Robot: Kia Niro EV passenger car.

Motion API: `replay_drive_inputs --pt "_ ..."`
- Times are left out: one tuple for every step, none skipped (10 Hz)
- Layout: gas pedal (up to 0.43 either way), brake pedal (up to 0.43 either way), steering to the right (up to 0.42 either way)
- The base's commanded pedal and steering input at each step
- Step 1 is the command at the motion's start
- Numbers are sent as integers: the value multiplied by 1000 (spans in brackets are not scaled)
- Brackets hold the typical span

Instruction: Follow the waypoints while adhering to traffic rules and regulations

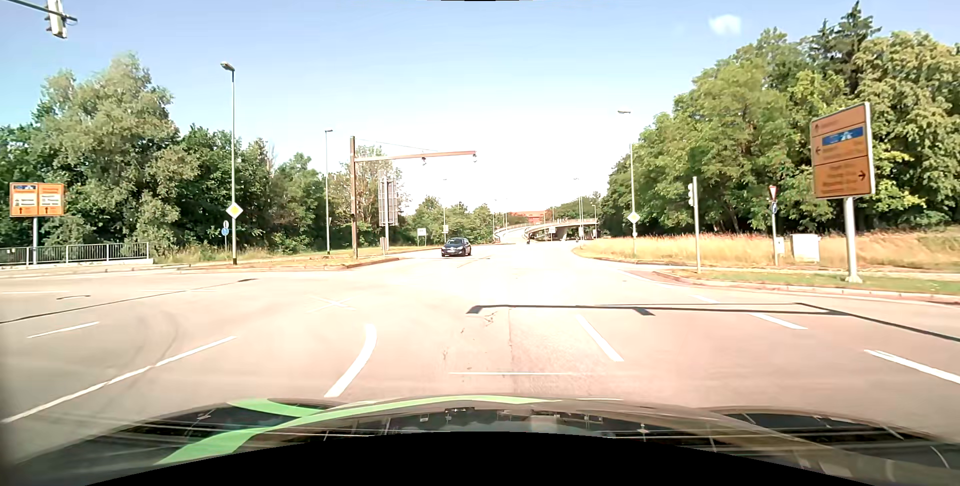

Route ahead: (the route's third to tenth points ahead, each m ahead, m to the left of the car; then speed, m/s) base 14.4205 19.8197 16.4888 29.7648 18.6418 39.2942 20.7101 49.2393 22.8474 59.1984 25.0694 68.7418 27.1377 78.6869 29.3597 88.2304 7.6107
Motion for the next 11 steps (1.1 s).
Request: replay_drive_inputs --pt "0 232 -121" --pt "0 220 -143" --pt "0 207 -161" --pt "0 189 -180" --pt "0 146 -204" --pt "0 43 -225" --pt "0 0 -244" --pt "0 0 -267" --pt "0 0 -294" --pt "67 0 -309" --pt "110 0 -320"
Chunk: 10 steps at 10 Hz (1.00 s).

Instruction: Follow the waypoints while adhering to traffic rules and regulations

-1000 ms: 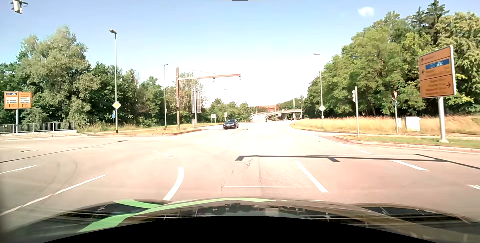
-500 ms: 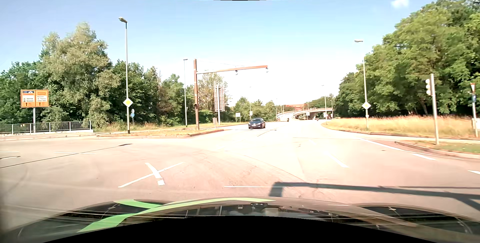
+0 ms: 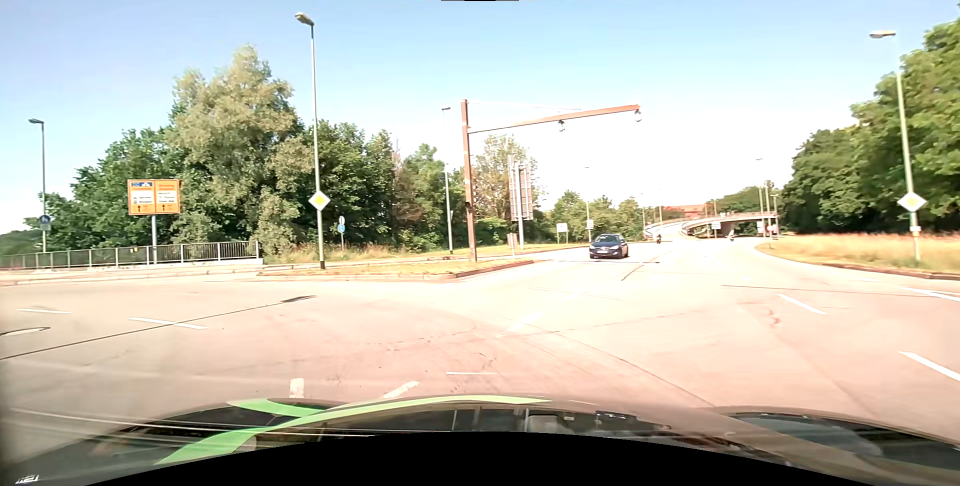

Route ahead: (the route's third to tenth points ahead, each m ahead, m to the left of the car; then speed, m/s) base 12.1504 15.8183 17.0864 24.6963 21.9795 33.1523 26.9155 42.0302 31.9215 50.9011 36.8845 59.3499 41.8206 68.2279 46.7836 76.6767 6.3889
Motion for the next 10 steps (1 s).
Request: replay_drive_inputs --pt "138 0 -325" --pt "157 0 -329" --pt "169 0 -336" --pt "189 0 -346" --pt "197 0 -352" --pt "209 0 -353" --pt "240 0 -353" --pt "248 0 -353" --pt "248 0 -352" --pt "248 0 -349"
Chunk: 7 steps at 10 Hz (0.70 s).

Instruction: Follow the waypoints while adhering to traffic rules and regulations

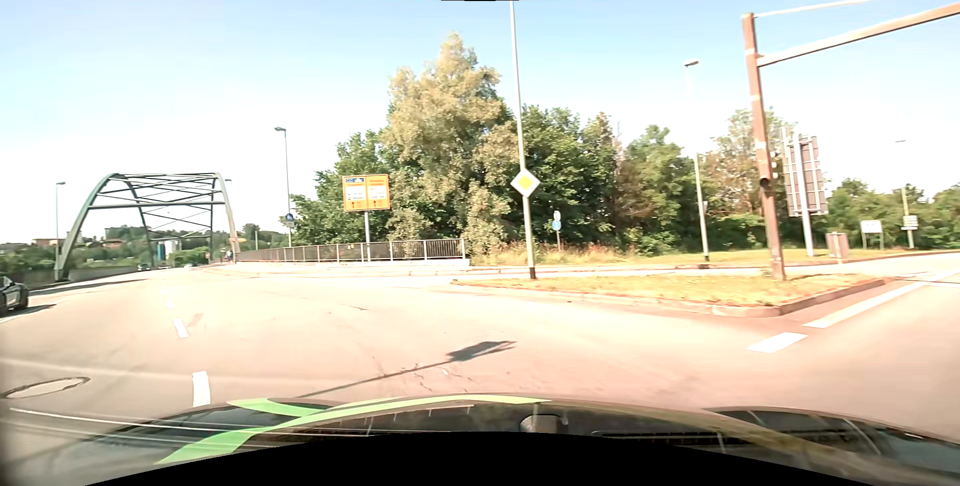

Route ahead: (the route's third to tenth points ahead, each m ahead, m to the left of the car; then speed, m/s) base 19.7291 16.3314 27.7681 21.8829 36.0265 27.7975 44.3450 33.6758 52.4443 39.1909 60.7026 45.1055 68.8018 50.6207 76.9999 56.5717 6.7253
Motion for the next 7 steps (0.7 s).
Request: replay_drive_inputs --pt "248 0 -342" --pt "248 0 -333" --pt "248 0 -323" --pt "248 0 -313" --pt "248 0 -304" --pt "248 0 -286" --pt "260 0 -274"
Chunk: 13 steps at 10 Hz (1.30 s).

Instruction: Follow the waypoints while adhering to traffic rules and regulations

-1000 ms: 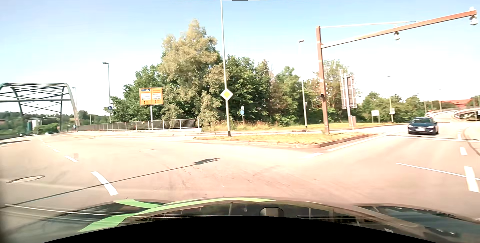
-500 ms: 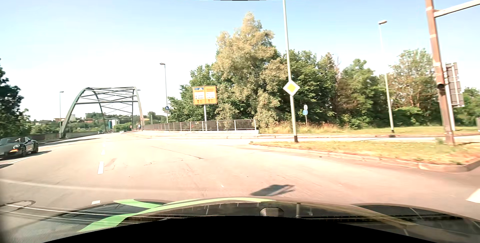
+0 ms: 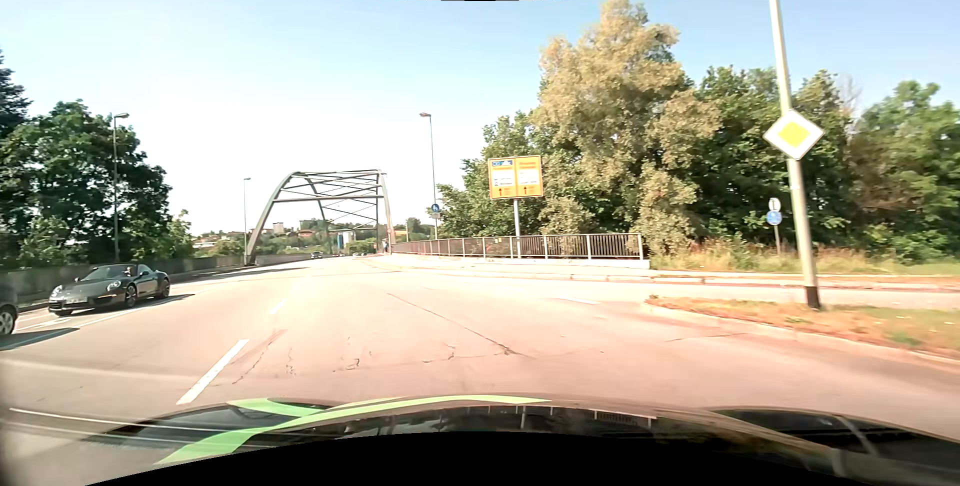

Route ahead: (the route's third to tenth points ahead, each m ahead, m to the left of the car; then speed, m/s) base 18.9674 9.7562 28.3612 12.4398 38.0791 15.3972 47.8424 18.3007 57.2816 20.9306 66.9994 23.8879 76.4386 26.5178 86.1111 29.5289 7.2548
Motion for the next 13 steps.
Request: replay_drive_inputs --pt "268 0 -249" --pt "268 0 -229" --pt "287 0 -206" --pt "287 0 -189" --pt "299 0 -175" --pt "299 0 -163" --pt "299 0 -153" --pt "299 0 -139" --pt "299 0 -124" --pt "299 0 -110" --pt "299 0 -97" --pt "299 0 -85" --pt "299 0 -75"
